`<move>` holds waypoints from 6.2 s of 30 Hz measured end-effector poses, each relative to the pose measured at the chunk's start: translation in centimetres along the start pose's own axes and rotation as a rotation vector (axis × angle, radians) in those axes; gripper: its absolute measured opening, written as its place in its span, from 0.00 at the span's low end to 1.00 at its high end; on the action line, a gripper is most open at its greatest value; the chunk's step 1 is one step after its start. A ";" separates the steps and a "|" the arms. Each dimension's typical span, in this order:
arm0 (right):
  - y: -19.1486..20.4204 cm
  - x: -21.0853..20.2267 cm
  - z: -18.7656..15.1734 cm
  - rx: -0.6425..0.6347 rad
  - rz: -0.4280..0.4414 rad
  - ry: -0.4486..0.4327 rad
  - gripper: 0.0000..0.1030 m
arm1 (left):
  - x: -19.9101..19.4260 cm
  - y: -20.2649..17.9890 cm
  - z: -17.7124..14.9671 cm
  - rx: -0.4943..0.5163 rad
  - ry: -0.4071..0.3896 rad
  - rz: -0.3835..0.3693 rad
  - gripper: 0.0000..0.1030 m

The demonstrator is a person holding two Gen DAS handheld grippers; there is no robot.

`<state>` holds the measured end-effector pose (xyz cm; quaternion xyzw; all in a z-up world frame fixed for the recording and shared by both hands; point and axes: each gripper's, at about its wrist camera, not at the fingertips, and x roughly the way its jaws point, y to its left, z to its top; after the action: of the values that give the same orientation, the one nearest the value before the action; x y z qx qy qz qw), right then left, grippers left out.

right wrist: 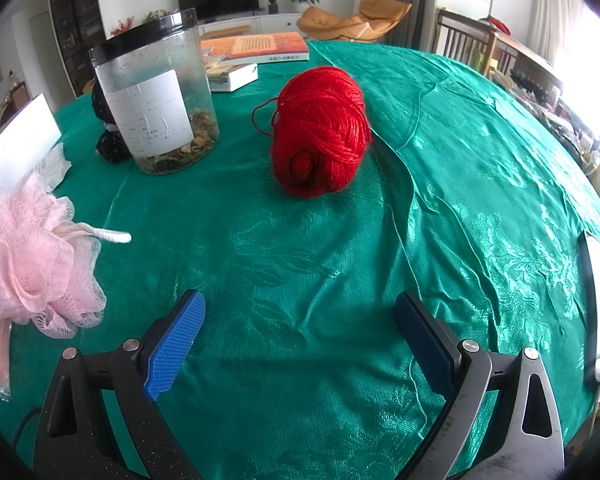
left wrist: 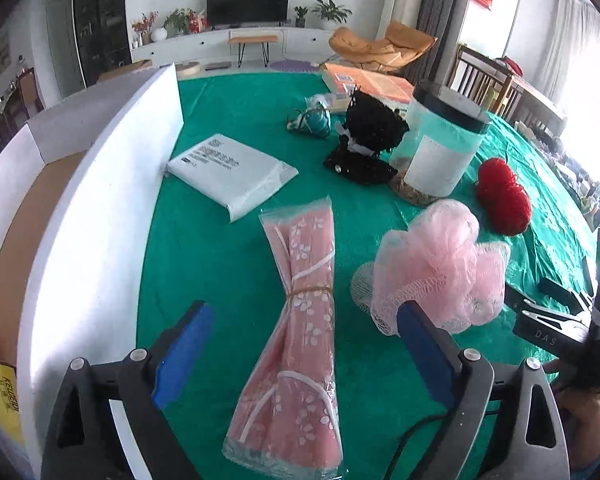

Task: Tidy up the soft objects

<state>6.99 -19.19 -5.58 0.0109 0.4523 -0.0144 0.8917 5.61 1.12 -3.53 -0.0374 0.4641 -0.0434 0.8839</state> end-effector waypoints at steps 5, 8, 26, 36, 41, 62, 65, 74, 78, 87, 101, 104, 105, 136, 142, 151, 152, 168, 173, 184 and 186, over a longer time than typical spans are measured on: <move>0.0 0.0 0.0 0.000 0.000 0.000 0.94 | 1.1 -0.4 -1.1 0.033 0.035 0.019 0.90; 0.0 0.0 0.0 0.000 0.000 0.000 0.94 | 1.5 -0.4 -1.6 0.048 0.043 0.041 0.90; 0.0 0.0 0.0 0.000 0.000 0.000 0.94 | 3.8 -0.2 -3.1 0.072 0.061 0.076 0.97; -0.1 -0.1 0.0 0.000 0.000 0.000 0.94 | 3.7 -0.5 -3.5 0.082 0.050 0.073 1.00; -0.1 -0.1 0.0 0.000 0.000 0.000 0.94 | 3.7 -0.4 -3.4 0.084 0.071 0.070 1.00; -4.4 1.8 10.8 0.099 0.063 0.001 0.91 | -2.3 0.1 -2.6 0.054 -0.014 -0.098 0.23; -4.0 4.1 10.9 0.056 0.079 0.044 0.40 | -3.9 0.4 -2.2 0.052 -0.043 -0.118 0.23; -2.6 -4.6 7.8 0.045 0.157 -0.107 0.40 | -9.8 4.2 0.1 0.001 -0.174 -0.106 0.23; 2.8 -9.6 7.8 -0.030 0.320 -0.151 0.40 | -12.8 8.5 0.7 -0.049 -0.232 -0.045 0.23; 22.3 -16.8 7.4 -0.239 0.827 -0.101 0.48 | -15.5 20.0 -2.3 -0.213 -0.204 0.253 0.48; 10.2 -10.3 0.5 -0.093 0.406 -0.236 0.74 | -13.3 12.6 -3.2 -0.178 -0.257 0.034 0.95; 4.5 -6.8 -1.8 -0.040 0.197 -0.181 0.75 | -11.0 6.6 -3.1 -0.056 -0.197 -0.095 0.95; 3.1 -6.1 -2.5 -0.019 0.169 -0.161 0.75 | -9.8 4.4 -3.2 -0.003 -0.168 -0.121 0.95; 0.4 -4.9 -5.7 0.107 0.131 -0.115 0.76 | 2.9 -7.9 3.3 0.136 -0.066 -0.272 0.95; 1.2 -4.6 -5.6 0.074 0.104 -0.114 0.81 | 6.7 -2.6 1.0 0.093 -0.030 -0.057 0.95; 2.0 -4.3 -6.0 0.027 0.063 -0.118 0.82 | 7.9 -3.1 0.5 0.171 -0.014 -0.005 0.99; 2.1 -4.3 -6.1 0.024 0.061 -0.118 0.82 | 7.8 -3.1 0.5 0.174 -0.011 -0.009 1.00; 2.7 -3.9 -6.0 -0.009 0.028 -0.092 0.83 | 7.7 -3.2 0.4 0.179 -0.010 -0.008 1.00; 2.7 -3.9 -6.1 -0.009 0.028 -0.090 0.83 | 7.6 -3.2 0.4 0.179 -0.010 -0.008 1.00; 2.6 -3.9 -6.2 -0.010 0.027 -0.086 0.83 | 7.6 -3.2 0.4 0.179 -0.010 -0.008 1.00; 2.6 -4.0 -6.3 -0.010 0.026 -0.088 0.83 | 7.6 -3.2 0.4 0.179 -0.010 -0.008 1.00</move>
<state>-0.32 -16.37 -6.06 0.0117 0.4127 -0.0009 0.9108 10.13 -2.85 -9.18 0.0399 0.4538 -0.0881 0.8858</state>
